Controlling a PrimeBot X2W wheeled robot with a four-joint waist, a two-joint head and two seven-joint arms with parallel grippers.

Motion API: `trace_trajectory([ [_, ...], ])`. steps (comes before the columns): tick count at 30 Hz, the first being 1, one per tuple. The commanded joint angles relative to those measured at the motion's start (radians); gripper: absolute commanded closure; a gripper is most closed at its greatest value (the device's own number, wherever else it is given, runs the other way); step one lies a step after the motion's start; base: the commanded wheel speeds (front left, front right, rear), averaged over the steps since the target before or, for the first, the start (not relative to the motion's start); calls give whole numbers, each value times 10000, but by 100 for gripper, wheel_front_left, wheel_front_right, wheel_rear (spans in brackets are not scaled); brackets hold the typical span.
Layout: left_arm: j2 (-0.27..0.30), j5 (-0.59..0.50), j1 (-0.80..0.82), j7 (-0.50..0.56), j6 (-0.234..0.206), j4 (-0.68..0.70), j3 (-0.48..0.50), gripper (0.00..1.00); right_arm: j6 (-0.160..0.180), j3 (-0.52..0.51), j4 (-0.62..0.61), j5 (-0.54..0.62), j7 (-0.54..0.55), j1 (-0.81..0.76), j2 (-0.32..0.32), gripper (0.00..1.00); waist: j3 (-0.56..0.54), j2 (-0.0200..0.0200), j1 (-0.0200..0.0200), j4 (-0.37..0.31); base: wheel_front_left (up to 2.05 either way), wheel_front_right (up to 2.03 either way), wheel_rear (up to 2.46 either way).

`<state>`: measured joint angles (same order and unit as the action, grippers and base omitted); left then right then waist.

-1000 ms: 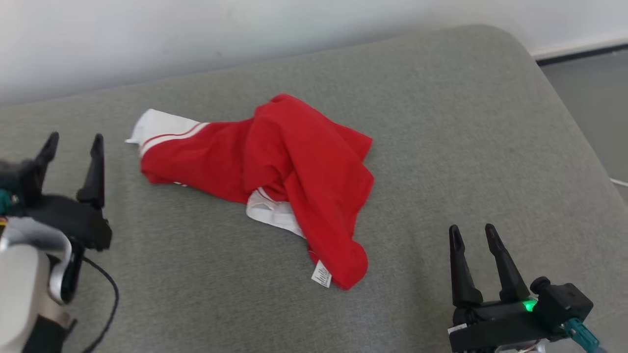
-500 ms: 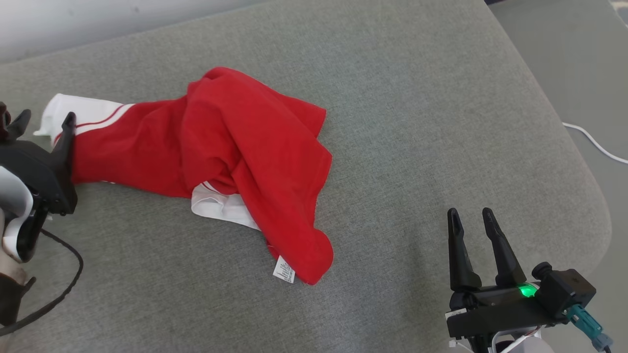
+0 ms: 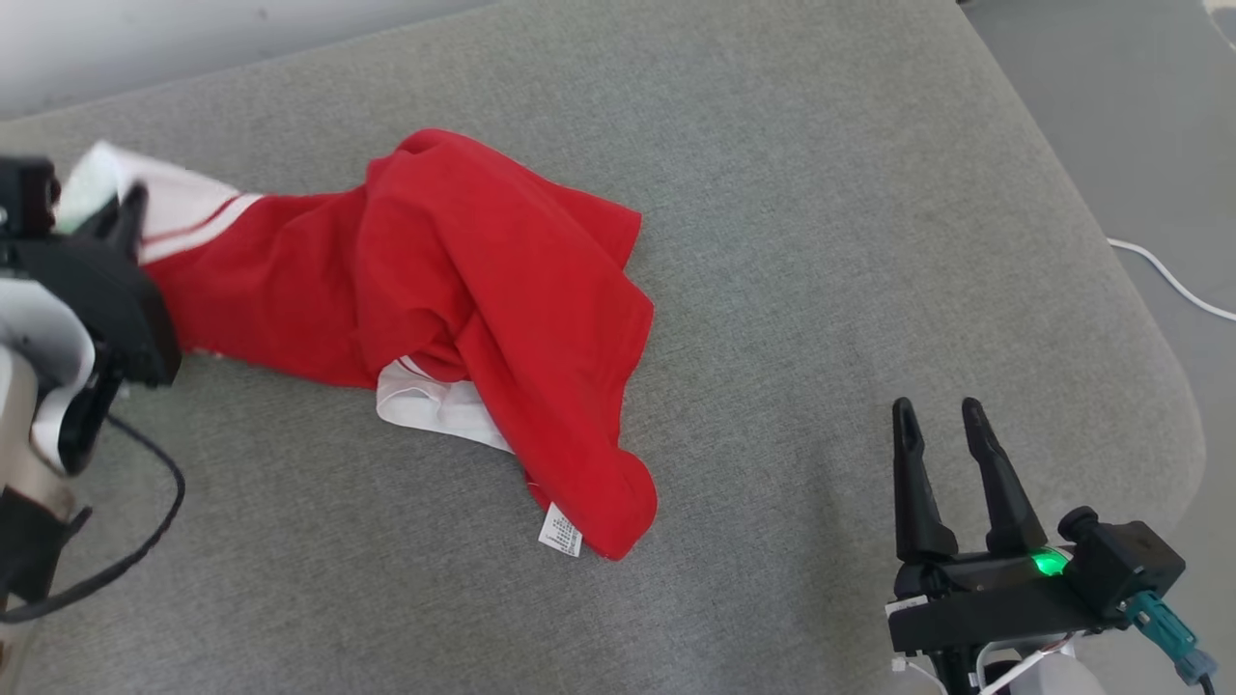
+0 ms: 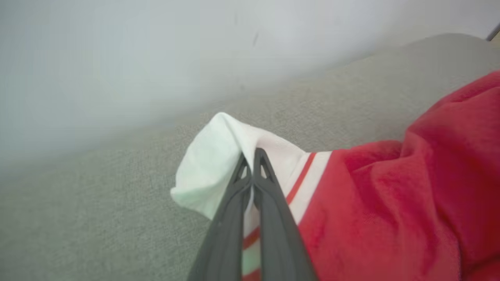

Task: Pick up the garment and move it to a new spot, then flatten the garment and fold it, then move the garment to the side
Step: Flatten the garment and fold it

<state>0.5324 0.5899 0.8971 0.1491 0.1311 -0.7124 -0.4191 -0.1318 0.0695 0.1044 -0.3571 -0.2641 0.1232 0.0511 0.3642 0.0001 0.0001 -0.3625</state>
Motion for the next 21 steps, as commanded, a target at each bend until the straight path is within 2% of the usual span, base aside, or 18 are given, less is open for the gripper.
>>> trace_trajectory([
  [1,-12,-97,225,-308,-10,121,-108,100,23,-77,1,96,-7,-95,-18,0,-141,-1,-1,140,0,0,0],
  [9,-152,66,410,-1828,-10,1409,-814,100,23,-314,-9,380,-7,-369,-14,0,-759,-1,-1,1055,0,0,0],
  [16,29,394,-894,-2552,-33,3076,-1019,100,23,-469,14,686,-7,-711,-15,0,-1287,-1,-1,2171,0,0,0],
  [21,5,614,-2686,-2958,-557,4458,-1097,100,23,-594,2,880,-7,-923,-12,0,-1548,-1,-1,2807,0,0,0],
])
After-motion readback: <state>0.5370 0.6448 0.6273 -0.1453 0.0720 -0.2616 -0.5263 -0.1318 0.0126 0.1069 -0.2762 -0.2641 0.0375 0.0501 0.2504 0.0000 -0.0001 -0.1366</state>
